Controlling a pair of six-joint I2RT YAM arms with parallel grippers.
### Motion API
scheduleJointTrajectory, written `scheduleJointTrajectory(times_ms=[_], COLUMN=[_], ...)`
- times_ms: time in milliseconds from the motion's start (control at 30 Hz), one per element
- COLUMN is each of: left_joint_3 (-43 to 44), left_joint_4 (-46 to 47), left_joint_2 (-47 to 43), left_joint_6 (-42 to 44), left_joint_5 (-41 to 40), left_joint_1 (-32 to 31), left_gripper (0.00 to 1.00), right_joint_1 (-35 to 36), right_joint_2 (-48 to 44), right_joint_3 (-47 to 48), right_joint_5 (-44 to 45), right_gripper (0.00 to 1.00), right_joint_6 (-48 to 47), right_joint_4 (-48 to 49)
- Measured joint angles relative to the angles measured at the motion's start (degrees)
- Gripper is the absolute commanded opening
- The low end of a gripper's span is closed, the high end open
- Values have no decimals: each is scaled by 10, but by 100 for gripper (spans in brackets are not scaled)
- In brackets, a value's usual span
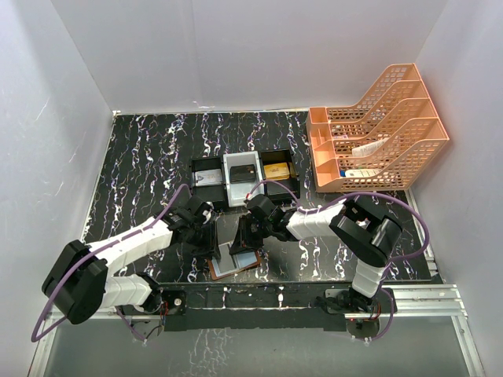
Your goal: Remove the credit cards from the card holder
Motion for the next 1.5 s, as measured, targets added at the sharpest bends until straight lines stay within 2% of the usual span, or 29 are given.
scheduleJointTrajectory(times_ms=[100,300,500,667,867,933,1200,1500], left_joint_3=[0,-3,-6,-6,-6,-6,-6,-1], left_joint_4=[-4,18,25,24,25,25,35,46], left_joint_2=[0,8,16,18,23,24,32,47], left_joint_6=[1,-1,1,4,5,5,5,6], left_joint_5=[-3,5,8,7,8,7,11,18], left_joint_1=[0,0,0,1,1,1,0,0], left_gripper=[32,20,13,11,8,8,6,5], right_joint_1=[0,0,0,-3,-10,-13,-49,-68], right_joint_2=[0,1,2,2,6,6,-10,-17], right_joint_3=[0,0,0,-6,-23,-29,-82,-90], right_joint_5=[0,-3,-7,-18,-36,-40,-87,-123], right_gripper=[15,15,18,19,2,0,0,2], right_joint_6=[0,0,0,-1,0,0,2,-30], right_joint_4=[0,2,3,21,53,62,118,112])
